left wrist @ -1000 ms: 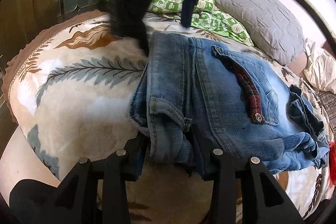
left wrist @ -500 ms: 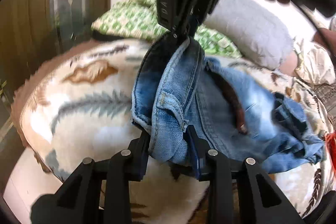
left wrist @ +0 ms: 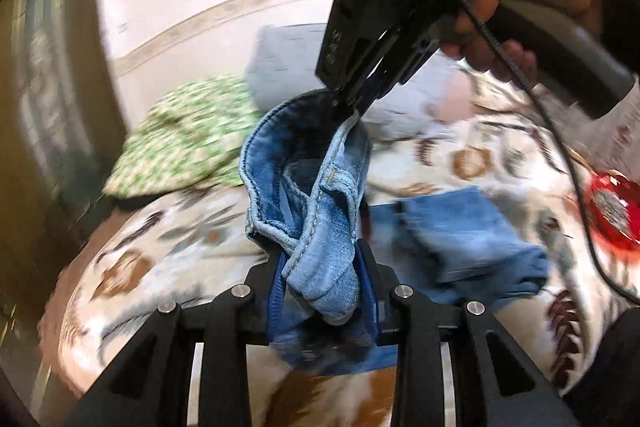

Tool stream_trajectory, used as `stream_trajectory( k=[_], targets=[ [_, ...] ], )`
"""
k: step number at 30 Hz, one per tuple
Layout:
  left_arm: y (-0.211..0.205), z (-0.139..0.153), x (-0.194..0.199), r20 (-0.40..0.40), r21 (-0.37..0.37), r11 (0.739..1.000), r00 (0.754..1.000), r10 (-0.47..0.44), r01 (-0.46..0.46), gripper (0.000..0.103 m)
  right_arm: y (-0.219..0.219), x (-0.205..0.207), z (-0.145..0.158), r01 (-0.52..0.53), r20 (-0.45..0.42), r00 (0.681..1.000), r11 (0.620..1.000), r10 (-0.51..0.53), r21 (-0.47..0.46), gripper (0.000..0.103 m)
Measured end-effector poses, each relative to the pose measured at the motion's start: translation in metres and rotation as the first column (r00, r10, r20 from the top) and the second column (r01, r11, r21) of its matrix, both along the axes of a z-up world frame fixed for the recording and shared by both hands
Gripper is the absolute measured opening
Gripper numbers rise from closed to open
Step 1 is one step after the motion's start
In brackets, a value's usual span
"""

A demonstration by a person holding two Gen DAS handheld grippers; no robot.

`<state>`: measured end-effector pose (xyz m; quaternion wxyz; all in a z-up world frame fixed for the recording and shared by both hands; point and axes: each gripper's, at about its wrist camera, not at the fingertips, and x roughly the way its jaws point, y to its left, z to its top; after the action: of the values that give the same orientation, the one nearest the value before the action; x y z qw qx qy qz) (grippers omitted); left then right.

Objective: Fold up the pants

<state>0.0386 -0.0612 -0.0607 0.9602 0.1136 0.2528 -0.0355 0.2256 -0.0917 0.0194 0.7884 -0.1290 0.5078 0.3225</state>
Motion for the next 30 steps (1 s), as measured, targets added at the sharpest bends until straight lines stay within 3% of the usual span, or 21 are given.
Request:
stream_trajectory(
  k=[4,9,10,12,15,18,19,21,22,23,24,26,30],
  targets=[
    [-0.051,-0.009,0.014,-0.049,0.037,0.99,0.99,-0.131,0.133,0.033,-0.074,0.013,-0.022,0.135,-0.035,0.99,0.989,-0.133,0.056,0.014],
    [-0.109,-0.049,0.045,-0.233,0.08,0.961,0.943,-0.239,0.263,0.03,-0.154,0.036,-0.086,0.318,-0.146,0.94,0.946,-0.307,0.057,0.013],
    [-0.118,-0.064,0.052,-0.292,0.081,0.953,0.921,-0.258,0.293,0.03,-0.164,0.041,-0.1,0.341,-0.168,0.929,0.939,-0.329,0.044,0.013],
    [-0.126,-0.079,0.058,-0.337,0.057,0.944,0.896,-0.288,0.325,0.03,-0.179,0.047,-0.134,0.383,-0.214,0.902,0.924,-0.374,0.001,0.013],
    [-0.136,-0.083,0.057,-0.339,0.115,0.93,0.894,-0.294,0.349,0.031,-0.192,0.047,-0.16,0.422,-0.251,0.881,0.906,-0.401,0.033,0.015],
    [-0.131,-0.075,0.061,-0.348,0.037,0.932,0.878,-0.327,0.362,0.046,-0.196,0.047,-0.154,0.439,-0.26,0.875,0.896,-0.409,0.065,0.018],
    [-0.126,-0.067,0.059,-0.337,0.003,0.93,0.876,-0.346,0.368,0.05,-0.197,0.046,-0.151,0.441,-0.256,0.874,0.895,-0.413,0.064,0.023],
    [-0.117,-0.048,0.055,-0.318,-0.035,0.928,0.876,-0.362,0.371,0.07,-0.201,0.042,-0.139,0.449,-0.231,0.875,0.891,-0.425,0.062,0.053],
    [-0.107,-0.033,0.048,-0.29,-0.068,0.924,0.879,-0.378,0.375,0.073,-0.205,0.039,-0.133,0.458,-0.216,0.874,0.886,-0.436,0.065,0.083],
    [-0.099,-0.023,0.042,-0.263,-0.091,0.92,0.882,-0.391,0.381,0.081,-0.209,0.032,-0.126,0.475,-0.198,0.869,0.877,-0.453,0.076,0.088],
    [-0.09,-0.013,0.037,-0.235,-0.114,0.914,0.884,-0.405,0.388,0.088,-0.216,0.025,-0.115,0.492,-0.173,0.865,0.864,-0.471,0.108,0.088],
    [-0.064,0.006,0.032,-0.201,-0.179,0.902,0.883,-0.424,0.392,0.09,-0.224,0.012,-0.1,0.495,-0.162,0.866,0.855,-0.473,0.155,0.088],
    [-0.006,0.029,0.069,-0.244,-0.377,0.858,0.856,-0.456,0.349,0.09,-0.235,-0.026,-0.077,0.492,-0.134,0.871,0.836,-0.474,0.242,0.088]
  ],
)
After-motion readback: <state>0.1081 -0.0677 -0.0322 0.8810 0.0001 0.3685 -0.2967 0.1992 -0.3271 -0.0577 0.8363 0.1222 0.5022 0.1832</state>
